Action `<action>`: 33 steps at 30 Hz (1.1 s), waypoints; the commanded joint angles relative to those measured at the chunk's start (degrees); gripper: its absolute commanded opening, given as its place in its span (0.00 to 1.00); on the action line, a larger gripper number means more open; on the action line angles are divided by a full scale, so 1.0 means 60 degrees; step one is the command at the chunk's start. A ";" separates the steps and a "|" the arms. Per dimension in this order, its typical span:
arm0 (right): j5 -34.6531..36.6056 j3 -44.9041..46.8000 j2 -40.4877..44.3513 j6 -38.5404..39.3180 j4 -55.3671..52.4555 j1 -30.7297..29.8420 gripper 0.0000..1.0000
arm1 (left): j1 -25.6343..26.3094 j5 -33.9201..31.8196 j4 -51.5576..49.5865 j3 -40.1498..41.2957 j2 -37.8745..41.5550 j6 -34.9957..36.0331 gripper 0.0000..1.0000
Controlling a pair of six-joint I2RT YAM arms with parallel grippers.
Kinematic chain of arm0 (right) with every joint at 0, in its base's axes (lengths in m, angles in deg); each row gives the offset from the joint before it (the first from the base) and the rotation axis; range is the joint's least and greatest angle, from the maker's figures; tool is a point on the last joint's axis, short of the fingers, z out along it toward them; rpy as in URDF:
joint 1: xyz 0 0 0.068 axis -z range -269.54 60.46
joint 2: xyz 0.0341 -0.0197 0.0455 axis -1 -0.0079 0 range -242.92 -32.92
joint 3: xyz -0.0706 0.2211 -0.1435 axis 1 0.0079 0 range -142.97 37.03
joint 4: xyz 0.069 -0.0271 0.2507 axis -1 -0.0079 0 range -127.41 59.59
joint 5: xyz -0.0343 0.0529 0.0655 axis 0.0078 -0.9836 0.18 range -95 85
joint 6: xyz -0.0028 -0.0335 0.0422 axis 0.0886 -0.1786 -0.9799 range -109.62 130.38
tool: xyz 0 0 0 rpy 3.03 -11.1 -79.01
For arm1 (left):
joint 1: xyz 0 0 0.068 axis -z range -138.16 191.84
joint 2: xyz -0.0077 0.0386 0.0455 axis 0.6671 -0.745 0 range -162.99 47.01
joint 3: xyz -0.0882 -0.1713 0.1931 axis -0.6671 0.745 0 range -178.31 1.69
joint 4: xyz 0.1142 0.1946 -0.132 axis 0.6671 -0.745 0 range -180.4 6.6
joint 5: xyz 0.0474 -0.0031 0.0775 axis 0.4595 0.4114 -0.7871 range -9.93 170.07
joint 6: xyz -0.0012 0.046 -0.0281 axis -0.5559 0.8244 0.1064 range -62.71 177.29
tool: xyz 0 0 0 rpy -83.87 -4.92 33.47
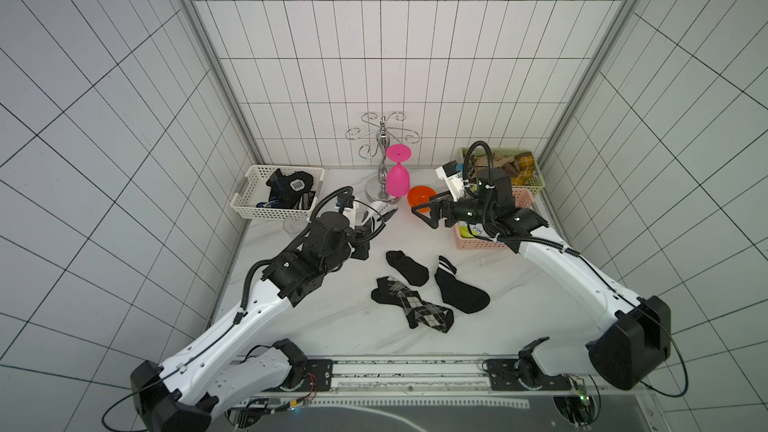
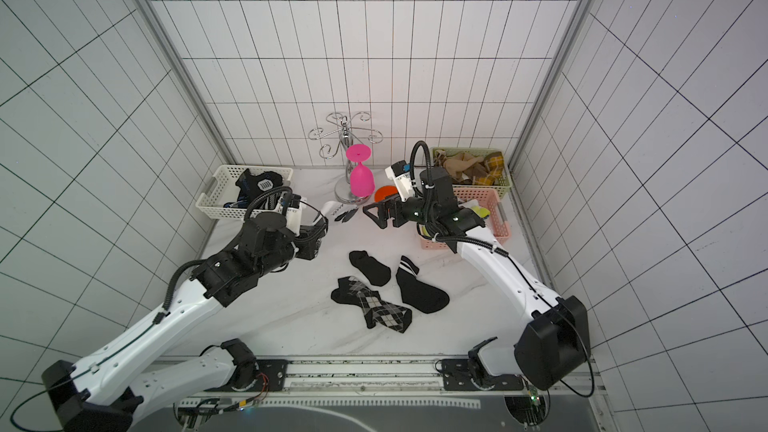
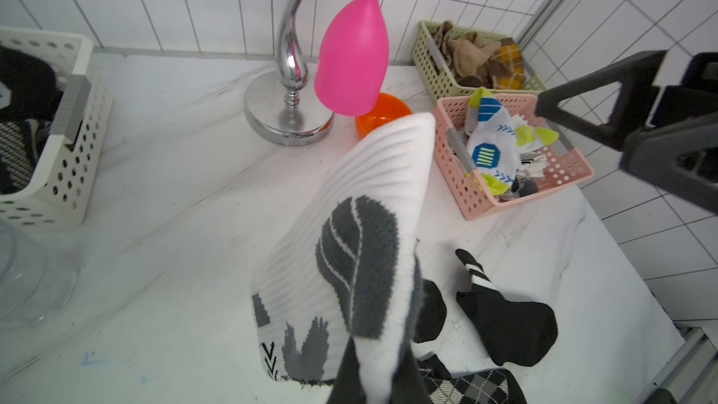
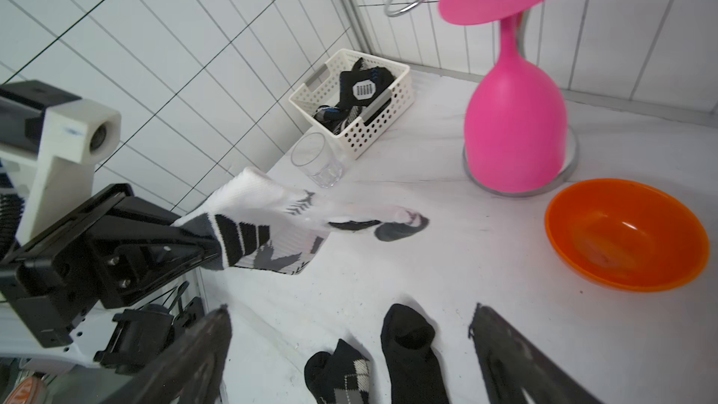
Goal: Sort the socks into the basket by color
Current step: Pick up the sock at the center of the board.
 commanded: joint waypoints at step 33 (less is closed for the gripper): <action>-0.3990 -0.0078 -0.0143 -0.2894 0.3115 -0.0632 0.30 | 0.1548 0.2467 0.3667 -0.0234 -0.0165 0.1819 0.00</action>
